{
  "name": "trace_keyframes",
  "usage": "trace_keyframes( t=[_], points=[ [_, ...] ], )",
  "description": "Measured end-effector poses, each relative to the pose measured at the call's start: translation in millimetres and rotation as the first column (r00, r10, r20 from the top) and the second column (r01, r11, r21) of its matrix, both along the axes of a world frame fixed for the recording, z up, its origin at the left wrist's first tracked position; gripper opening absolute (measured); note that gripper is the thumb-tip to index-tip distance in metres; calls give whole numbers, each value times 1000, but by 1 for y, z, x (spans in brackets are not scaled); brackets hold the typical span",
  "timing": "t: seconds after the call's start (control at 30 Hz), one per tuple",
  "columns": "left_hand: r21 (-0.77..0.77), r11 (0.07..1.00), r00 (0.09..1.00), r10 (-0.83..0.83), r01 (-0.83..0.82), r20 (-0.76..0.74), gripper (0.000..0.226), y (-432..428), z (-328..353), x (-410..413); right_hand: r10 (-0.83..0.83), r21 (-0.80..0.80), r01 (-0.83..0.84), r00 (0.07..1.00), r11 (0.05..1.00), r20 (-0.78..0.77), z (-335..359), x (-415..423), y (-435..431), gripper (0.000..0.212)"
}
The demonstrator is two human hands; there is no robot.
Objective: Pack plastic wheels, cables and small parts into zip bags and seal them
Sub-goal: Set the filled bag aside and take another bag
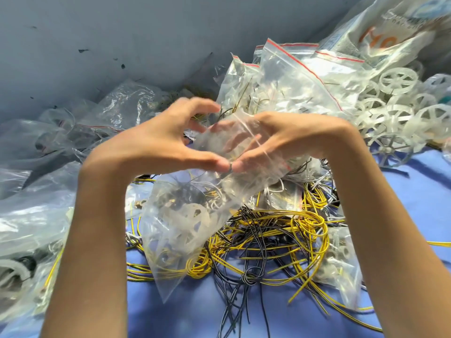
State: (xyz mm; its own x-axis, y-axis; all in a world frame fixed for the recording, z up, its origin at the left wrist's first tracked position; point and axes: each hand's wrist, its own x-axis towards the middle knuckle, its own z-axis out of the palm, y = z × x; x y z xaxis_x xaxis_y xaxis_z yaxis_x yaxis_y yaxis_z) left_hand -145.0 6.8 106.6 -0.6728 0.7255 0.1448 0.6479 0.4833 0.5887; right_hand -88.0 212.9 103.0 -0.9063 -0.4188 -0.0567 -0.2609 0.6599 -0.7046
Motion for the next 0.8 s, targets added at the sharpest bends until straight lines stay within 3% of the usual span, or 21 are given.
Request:
trace_keyframes(
  t=[0.1, 0.2, 0.3, 0.47, 0.6, 0.73, 0.8],
  points=[
    [-413, 908, 992, 107, -67, 74, 107, -12, -9, -10, -21, 116, 19, 1000, 993, 20, -1, -1, 4, 72],
    [-504, 862, 981, 133, -44, 141, 68, -13, -16, -17, -53, 178, 44, 997, 983, 48, -2, -2, 3, 94],
    [-409, 912, 987, 88, -26, 132, 10, -12, -22, -22, -68, 225, 56, 996, 973, 50, -3, -4, 5, 120],
    [-276, 941, 981, 185, -194, -56, 24, -26, -14, -28, -49, 170, 42, 998, 985, 39, -2, 3, -8, 99],
    [-172, 936, 947, 280, -306, -158, 8, -25, -9, -26, -26, 159, 18, 998, 987, 50, -3, 3, -15, 96],
    [137, 979, 950, 182, -151, -253, 15, 3, -1, -7, -28, 209, 14, 998, 978, 61, -1, 3, -12, 91],
    [188, 981, 945, 97, -39, -312, 23, 21, 1, 5, -27, 246, 16, 999, 969, 42, 0, 3, -12, 84]
  ],
)
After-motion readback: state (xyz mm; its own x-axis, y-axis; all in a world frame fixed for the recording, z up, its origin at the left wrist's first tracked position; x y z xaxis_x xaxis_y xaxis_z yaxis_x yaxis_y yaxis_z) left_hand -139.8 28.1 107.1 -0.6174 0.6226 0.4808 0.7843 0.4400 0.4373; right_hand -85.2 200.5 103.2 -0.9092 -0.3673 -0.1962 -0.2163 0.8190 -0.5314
